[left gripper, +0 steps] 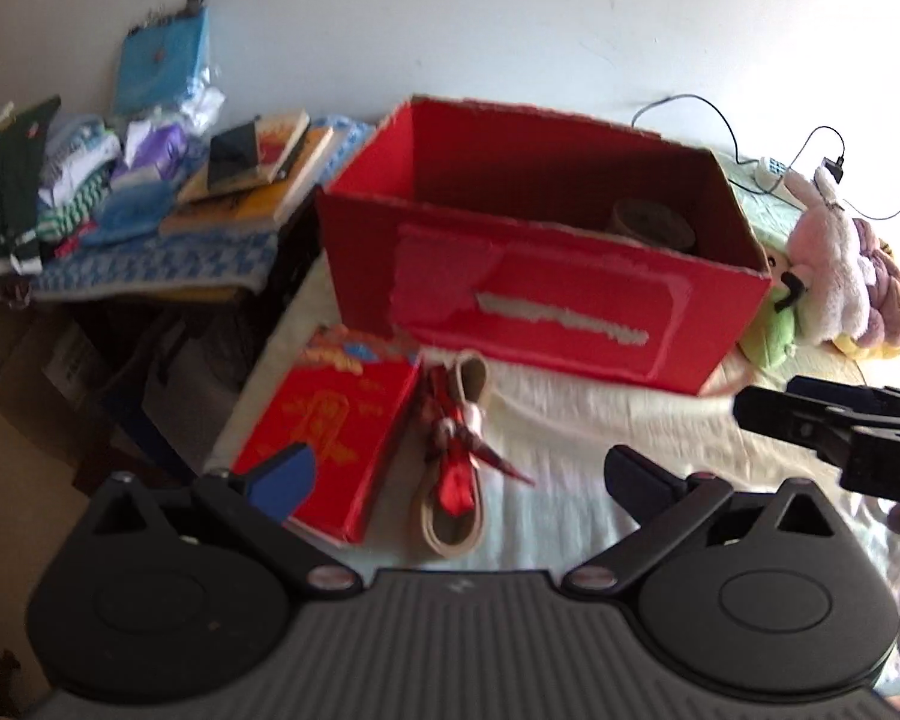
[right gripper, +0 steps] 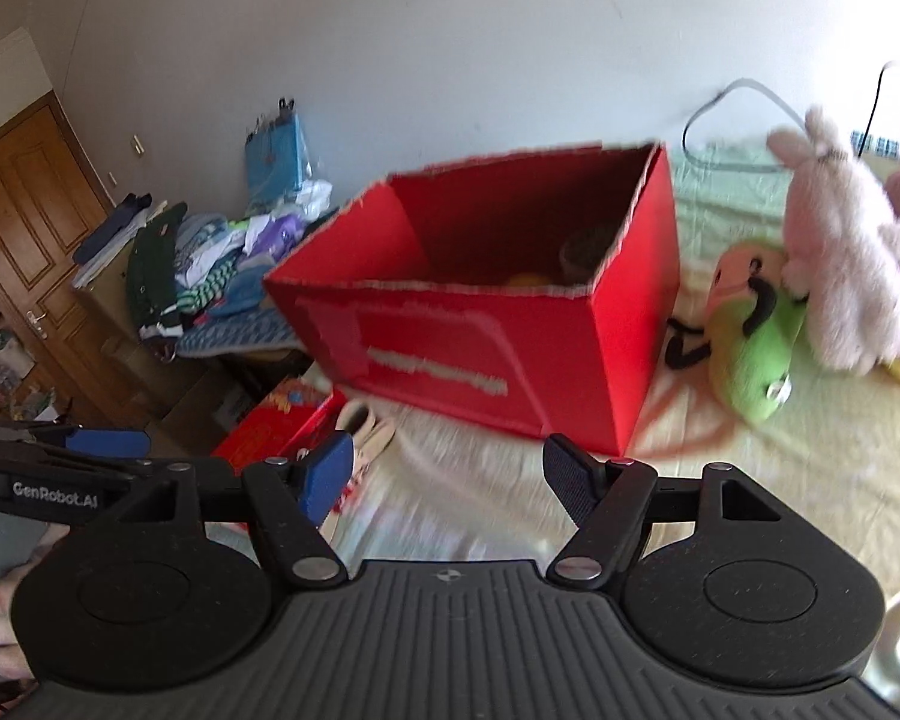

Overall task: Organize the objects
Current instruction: 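Withdraw the right tool and move it toward the white shoe with red ribbon, then grasp the white shoe by its ribbon-tied strap with the right tool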

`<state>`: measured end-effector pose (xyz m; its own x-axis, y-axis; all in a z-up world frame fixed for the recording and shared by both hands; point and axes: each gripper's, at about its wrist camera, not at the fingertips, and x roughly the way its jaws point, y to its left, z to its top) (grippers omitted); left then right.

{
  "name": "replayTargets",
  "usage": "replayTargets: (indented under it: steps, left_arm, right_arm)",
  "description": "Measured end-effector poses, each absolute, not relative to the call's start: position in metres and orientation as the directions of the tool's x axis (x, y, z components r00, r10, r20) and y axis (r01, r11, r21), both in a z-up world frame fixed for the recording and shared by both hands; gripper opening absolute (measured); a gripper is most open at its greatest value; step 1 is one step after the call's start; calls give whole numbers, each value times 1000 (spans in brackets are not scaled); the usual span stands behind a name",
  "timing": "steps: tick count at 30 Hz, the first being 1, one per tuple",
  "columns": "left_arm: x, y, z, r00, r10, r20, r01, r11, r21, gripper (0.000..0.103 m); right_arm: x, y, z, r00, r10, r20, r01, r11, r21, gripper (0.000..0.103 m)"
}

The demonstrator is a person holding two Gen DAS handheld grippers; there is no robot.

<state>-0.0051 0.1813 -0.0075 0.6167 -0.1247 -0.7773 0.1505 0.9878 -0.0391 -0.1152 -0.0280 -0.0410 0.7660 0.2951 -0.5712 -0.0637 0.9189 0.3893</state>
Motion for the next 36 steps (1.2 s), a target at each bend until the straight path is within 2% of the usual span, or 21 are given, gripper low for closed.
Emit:
replayTargets:
  steps: [5, 8, 12, 17, 23, 27, 30, 32, 34, 36]
  left_arm:
    - [-4, 187, -21, 498, -266, -826, 172, 963, -206, 101]
    - [-3, 185, -26, 490, -287, -823, 193, 957, -218, 98]
    - [1, 188, -27, 510, -305, -805, 235, 949, -210, 100]
    - [18, 205, -33, 448, -448, -774, 265, 893, -363, 101]
    - [28, 209, -41, 465, -426, -777, 328, 897, -295, 101]
    - [36, 212, -48, 433, -452, -780, 394, 873, -287, 101]
    - [38, 209, -51, 414, -476, -776, 457, 846, -275, 93]
    - [41, 207, -54, 380, -498, -780, 494, 822, -284, 84]
    - [47, 204, -61, 341, -506, -792, 517, 805, -291, 79]
    - [51, 202, -67, 317, -512, -798, 536, 791, -295, 78]
  right_arm:
    - [-113, -28, -48, 720, 369, -588, -57, 875, 480, 72]
    - [-113, -24, -47, 713, 375, -592, -52, 871, 488, 68]
    - [-107, -18, -52, 679, 403, -614, -34, 852, 522, 61]
    - [-98, 0, -53, 649, 418, -635, -32, 849, 527, 54]
    - [-79, 11, -62, 622, 433, -653, 26, 821, 570, 38]
    - [-65, 14, -64, 624, 445, -642, 63, 790, 609, 38]
    - [-56, 20, -62, 631, 437, -642, 76, 788, 611, 38]
    - [-49, 24, -63, 615, 446, -650, 80, 785, 615, 38]
    - [-42, 30, -66, 595, 455, -663, 85, 784, 614, 39]
    - [-34, 36, -71, 567, 451, -690, 97, 795, 599, 40]
